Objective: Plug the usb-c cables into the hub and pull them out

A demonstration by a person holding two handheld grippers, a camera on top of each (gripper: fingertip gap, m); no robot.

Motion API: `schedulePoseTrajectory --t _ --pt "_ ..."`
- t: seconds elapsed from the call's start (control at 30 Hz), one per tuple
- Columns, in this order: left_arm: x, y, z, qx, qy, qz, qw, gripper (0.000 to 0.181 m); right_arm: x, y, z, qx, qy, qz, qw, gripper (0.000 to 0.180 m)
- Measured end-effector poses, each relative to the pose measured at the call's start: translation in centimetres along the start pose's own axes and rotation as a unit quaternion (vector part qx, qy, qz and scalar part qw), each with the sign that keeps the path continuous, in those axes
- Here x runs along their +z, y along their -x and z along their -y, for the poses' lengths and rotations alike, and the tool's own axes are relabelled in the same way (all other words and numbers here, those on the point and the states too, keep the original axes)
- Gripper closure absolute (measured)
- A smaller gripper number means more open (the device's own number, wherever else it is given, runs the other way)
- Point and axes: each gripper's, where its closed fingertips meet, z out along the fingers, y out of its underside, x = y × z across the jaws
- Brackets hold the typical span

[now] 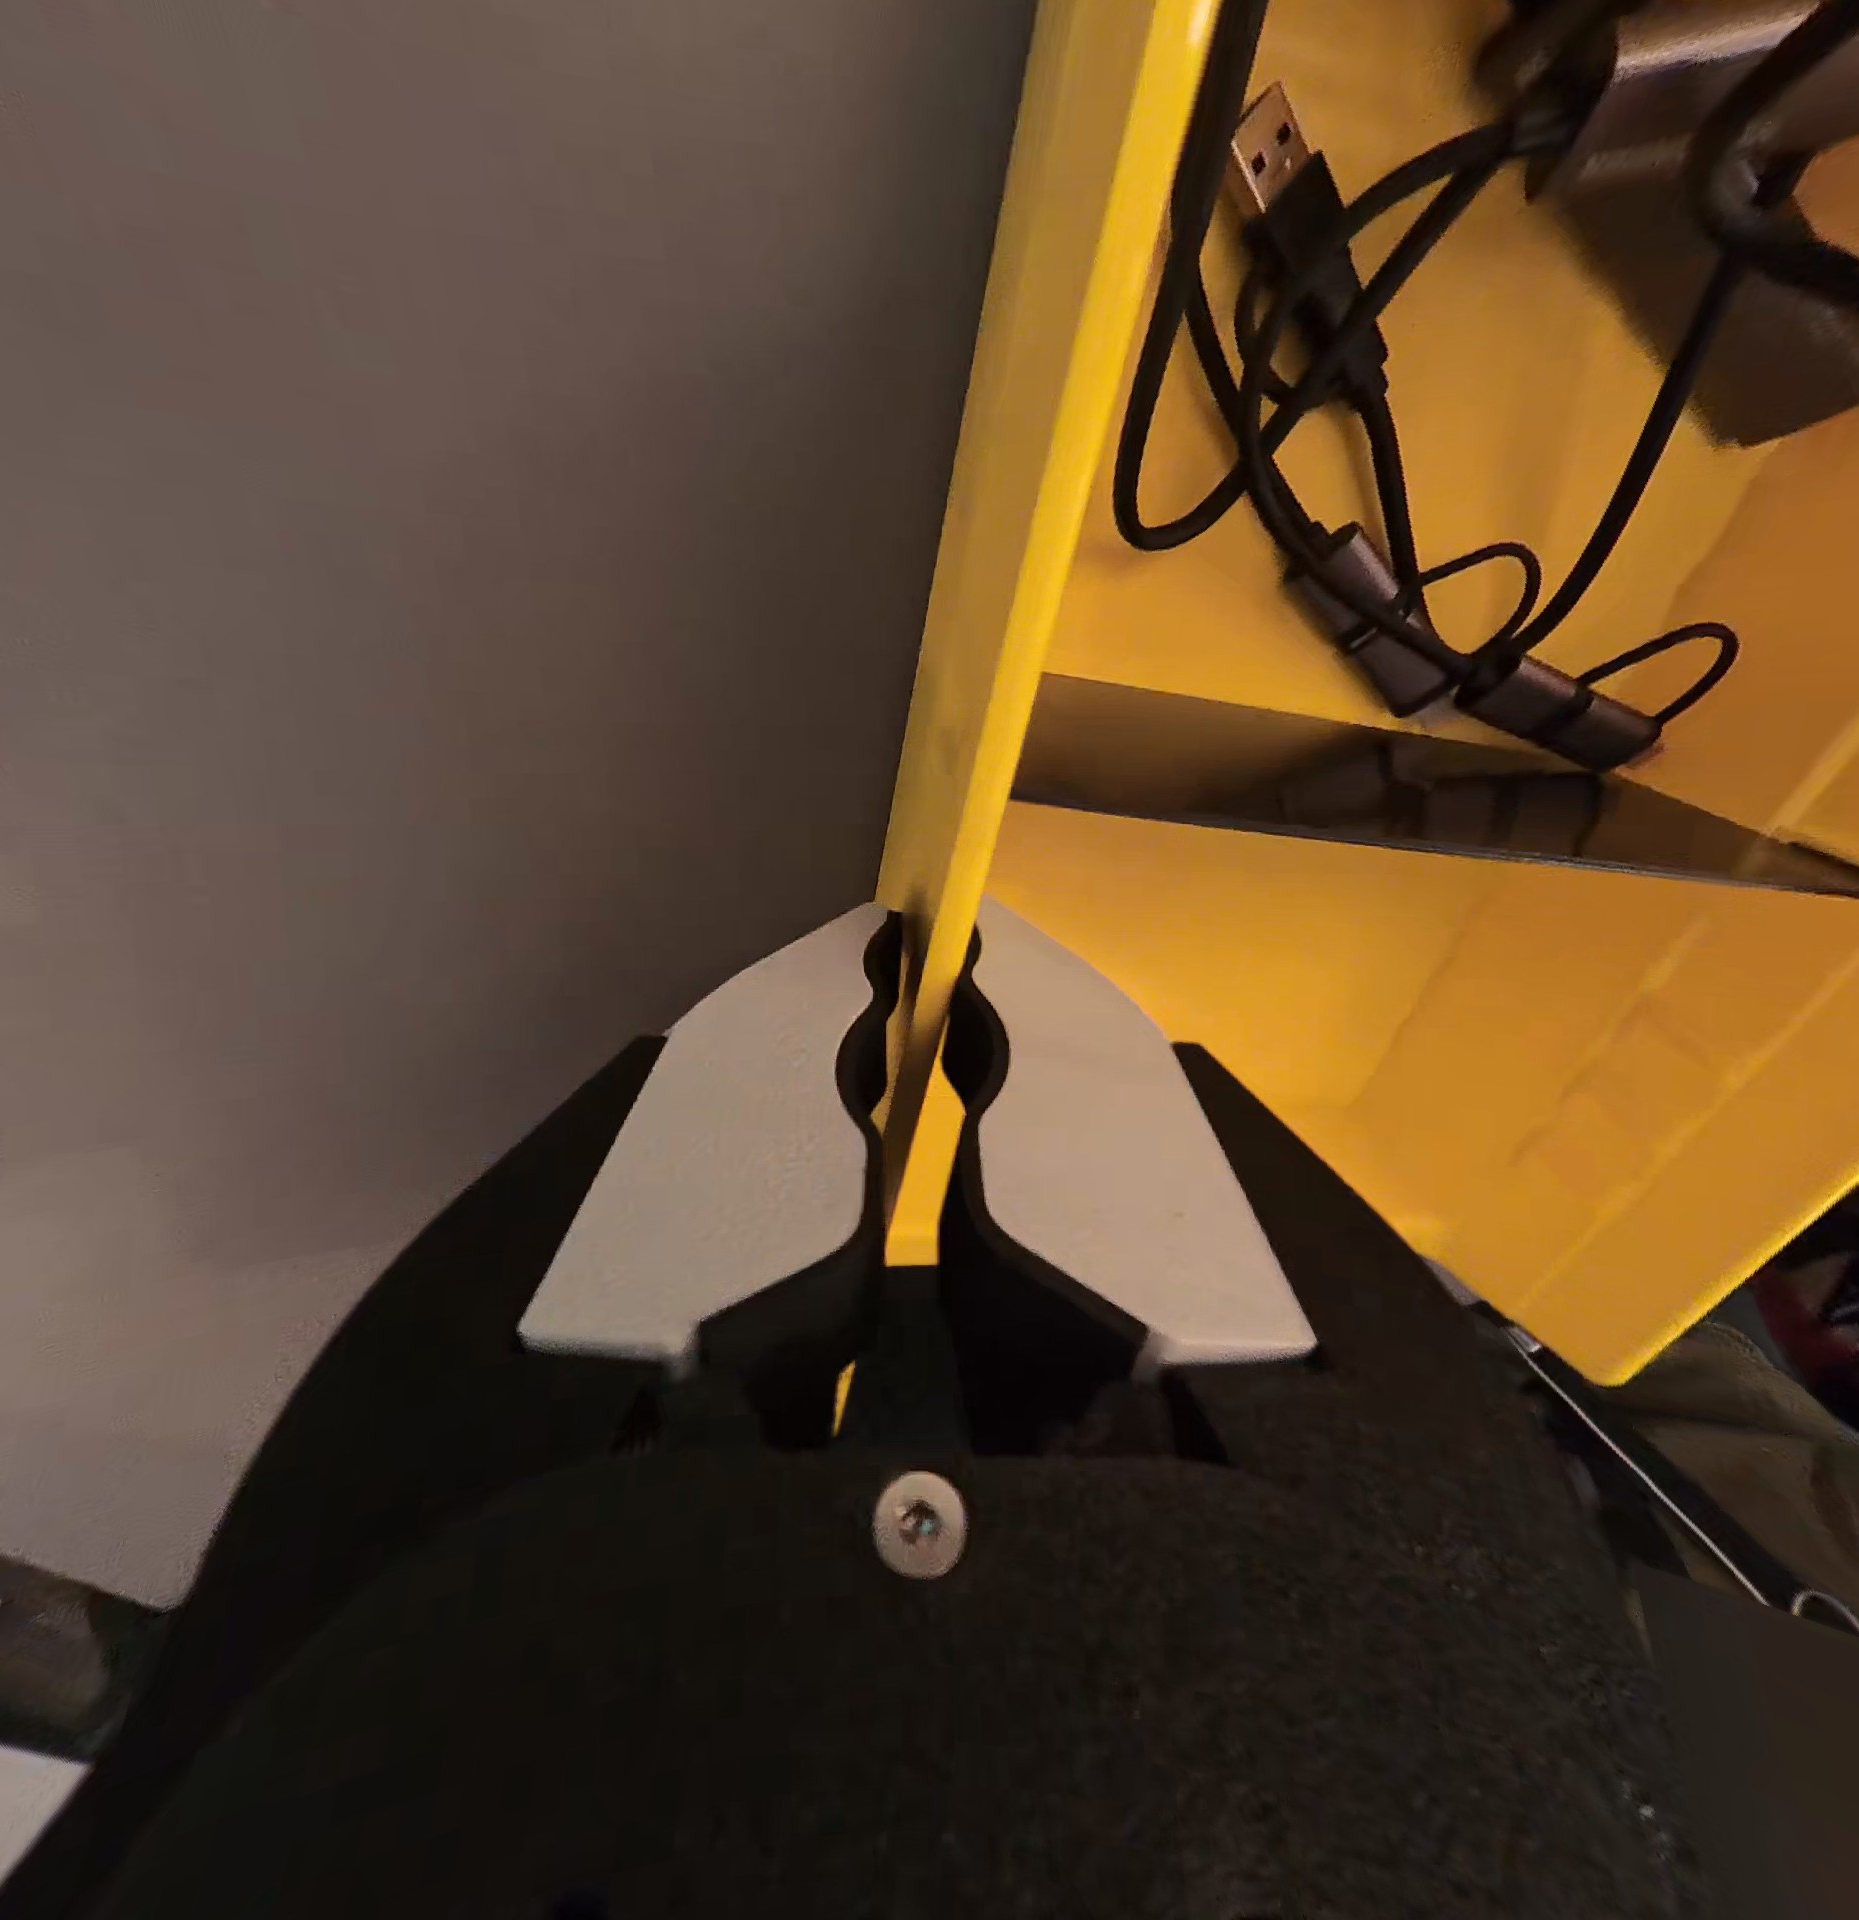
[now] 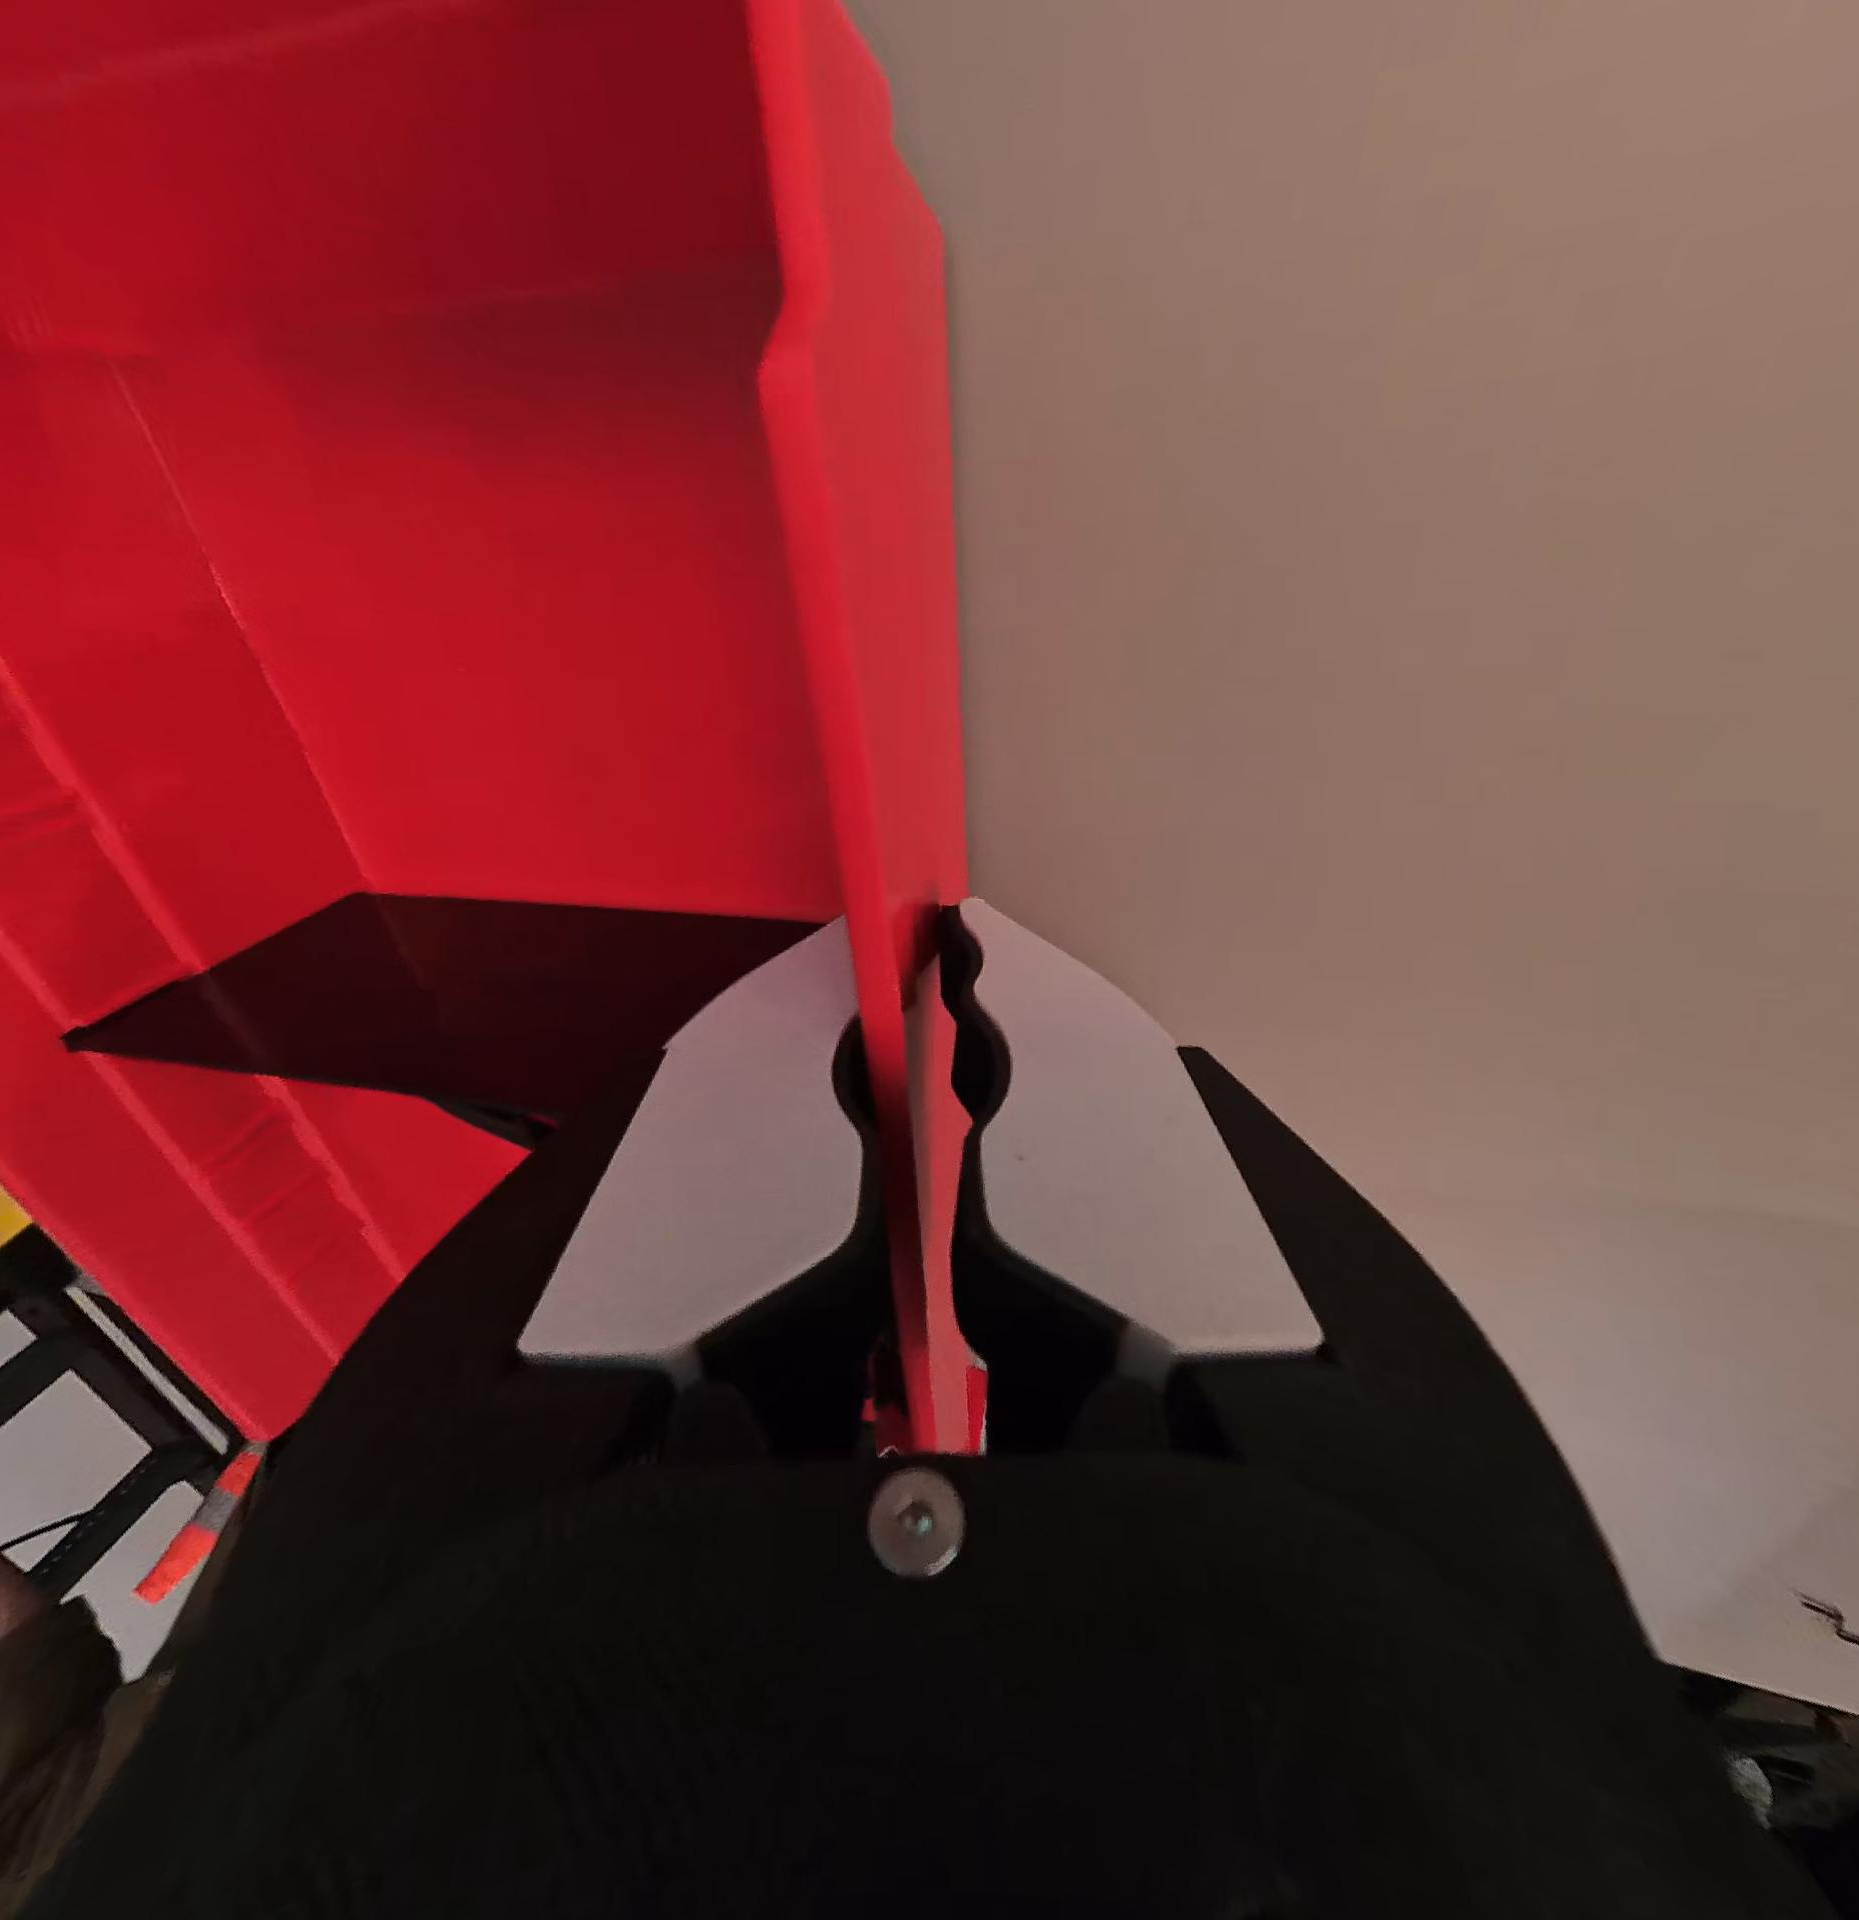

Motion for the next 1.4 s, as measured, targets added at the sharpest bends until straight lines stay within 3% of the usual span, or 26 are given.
schedulePoseTrajectory --t 0.2,0.37,1.2,1.4 --pt "-1.1 6.8 -2.1 -0.081 -0.044 -0.011 0.996 0.176 0.0 -0.2 0.2 0.013 -0.009 -0.003 1.000 0.173" --pt "-1.6 9.4 -3.2 -0.109 -0.067 -0.010 0.992 0.177 -0.2 -0.5 -0.1 -0.032 -0.016 -0.032 0.999 0.173" --pt "-2.2 12.9 -4.3 -0.059 -0.118 0.006 0.991 0.177 -0.3 -0.8 0.0 -0.142 -0.028 -0.093 0.985 0.171" --pt "-3.1 12.6 -4.3 -0.038 -0.180 -0.049 0.982 0.173 -0.8 -0.8 0.1 -0.158 -0.065 -0.098 0.980 0.167"
